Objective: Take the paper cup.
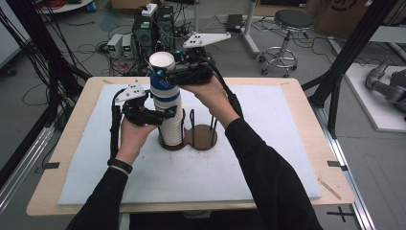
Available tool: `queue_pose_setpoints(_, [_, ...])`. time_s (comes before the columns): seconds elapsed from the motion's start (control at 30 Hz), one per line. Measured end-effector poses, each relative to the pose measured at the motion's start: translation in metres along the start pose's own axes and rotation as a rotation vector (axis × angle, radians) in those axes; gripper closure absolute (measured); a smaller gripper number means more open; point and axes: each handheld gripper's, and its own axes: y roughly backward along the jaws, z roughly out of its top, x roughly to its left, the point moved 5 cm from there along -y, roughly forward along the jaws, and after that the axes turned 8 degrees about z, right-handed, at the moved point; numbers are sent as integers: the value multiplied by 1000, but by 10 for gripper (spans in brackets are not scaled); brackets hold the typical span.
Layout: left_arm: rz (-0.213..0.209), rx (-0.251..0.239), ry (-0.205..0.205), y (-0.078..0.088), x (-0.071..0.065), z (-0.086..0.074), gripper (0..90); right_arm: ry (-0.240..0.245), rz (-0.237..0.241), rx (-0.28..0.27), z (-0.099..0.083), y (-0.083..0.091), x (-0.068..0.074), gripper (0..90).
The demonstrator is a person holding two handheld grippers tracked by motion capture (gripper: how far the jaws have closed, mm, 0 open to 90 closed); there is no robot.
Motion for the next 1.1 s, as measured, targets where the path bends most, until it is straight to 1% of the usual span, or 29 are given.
queue_pose_setpoints(0.17, [0, -1, 3, 0, 0, 0, 119, 34, -17, -40, 19, 8, 4, 307])
queue_pose_setpoints(0.2, [-1, -1, 2, 0, 0, 0, 119, 35, -21, -53, 23, 10, 5, 307])
queue_pose_setpoints(0.3, [-1, -1, 2, 0, 0, 0, 118, 60, -37, -88, 35, 17, 6, 307])
queue_pose_setpoints(0.33, [-1, -1, 2, 0, 0, 0, 118, 60, -37, -88, 35, 17, 6, 307])
queue_pose_setpoints(0.37, [-1, -1, 3, 0, 0, 0, 119, 68, -47, -103, 41, 21, 7, 307])
queue_pose_setpoints(0.4, [-1, -1, 2, 0, 0, 0, 119, 68, -47, -103, 41, 21, 7, 307])
queue_pose_setpoints(0.43, [-2, -1, 2, 0, 0, 0, 118, 71, -47, -114, 43, 23, 7, 307])
queue_pose_setpoints(0.53, [-1, -1, 1, 0, 0, 0, 119, 79, -53, -154, 52, 33, 9, 307])
queue_pose_setpoints(0.57, [-1, -1, 1, 0, 0, 0, 119, 79, -53, -154, 52, 33, 9, 307])
queue_pose_setpoints(0.63, [0, 0, 1, 0, 0, 0, 118, 79, -62, -170, 54, 40, 9, 307])
queue_pose_setpoints(0.7, [0, 0, 0, 0, 0, 0, 119, 94, -61, -164, 55, 48, 11, 307])
queue_pose_setpoints(0.8, [0, 1, -3, 0, 0, 0, 118, 104, -65, -165, 54, 61, 11, 307])
queue_pose_setpoints(0.83, [2, 1, -4, 0, 0, 0, 118, 105, -68, -166, 52, 70, 11, 307])
queue_pose_setpoints(0.9, [1, 1, -3, 0, 0, 0, 118, 114, -73, -169, 49, 81, 12, 307])
queue_pose_setpoints(0.97, [0, -2, -2, -1, 0, 0, 118, 115, -75, -179, 42, 97, 13, 307])
queue_pose_setpoints(1.03, [1, 0, -2, 0, 0, 0, 118, 112, -85, -175, 35, 108, 13, 307])
queue_pose_setpoints(1.07, [0, 2, -2, 0, 0, 0, 118, 113, -90, -168, 26, 119, 14, 307])
queue_pose_setpoints(1.1, [1, 1, -5, 0, 0, 0, 118, 113, -90, -168, 26, 119, 14, 307])
